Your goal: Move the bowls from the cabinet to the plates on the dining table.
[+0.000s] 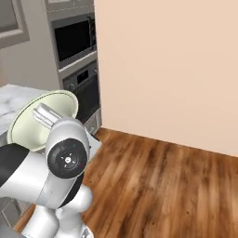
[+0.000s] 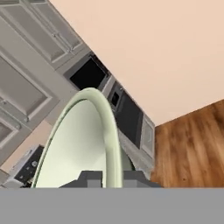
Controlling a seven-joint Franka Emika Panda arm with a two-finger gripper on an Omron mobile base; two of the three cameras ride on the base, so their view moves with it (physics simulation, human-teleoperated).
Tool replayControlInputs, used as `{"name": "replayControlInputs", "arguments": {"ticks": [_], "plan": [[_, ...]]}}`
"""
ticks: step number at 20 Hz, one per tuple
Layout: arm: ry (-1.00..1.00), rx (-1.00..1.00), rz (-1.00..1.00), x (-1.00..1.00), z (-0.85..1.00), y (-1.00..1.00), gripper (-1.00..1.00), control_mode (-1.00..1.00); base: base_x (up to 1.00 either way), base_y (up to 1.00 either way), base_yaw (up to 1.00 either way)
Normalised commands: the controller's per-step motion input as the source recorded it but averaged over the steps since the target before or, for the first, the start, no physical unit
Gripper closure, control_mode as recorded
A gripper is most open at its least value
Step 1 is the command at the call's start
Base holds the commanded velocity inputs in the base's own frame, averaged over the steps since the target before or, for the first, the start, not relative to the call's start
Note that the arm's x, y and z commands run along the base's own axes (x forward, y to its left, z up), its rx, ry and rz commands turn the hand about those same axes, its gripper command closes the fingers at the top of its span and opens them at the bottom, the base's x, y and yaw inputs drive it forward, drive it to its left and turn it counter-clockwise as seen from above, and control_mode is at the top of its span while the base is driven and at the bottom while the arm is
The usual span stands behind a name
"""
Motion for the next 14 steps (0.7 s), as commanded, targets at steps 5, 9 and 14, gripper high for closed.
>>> {"name": "replayControlInputs", "arguments": {"ticks": [5,9,14], "plan": [[0.0,0.0,0.0,0.0,0.0,0.0,1.0,1.0,0.0,-0.21,-0.44],[0.0,0.0,0.0,0.0,0.0,0.0,1.0,1.0,0.0,-0.22,-0.43],[0.0,0.0,0.0,0.0,0.0,0.0,1.0,1.0,0.0,-0.23,-0.43]]}}
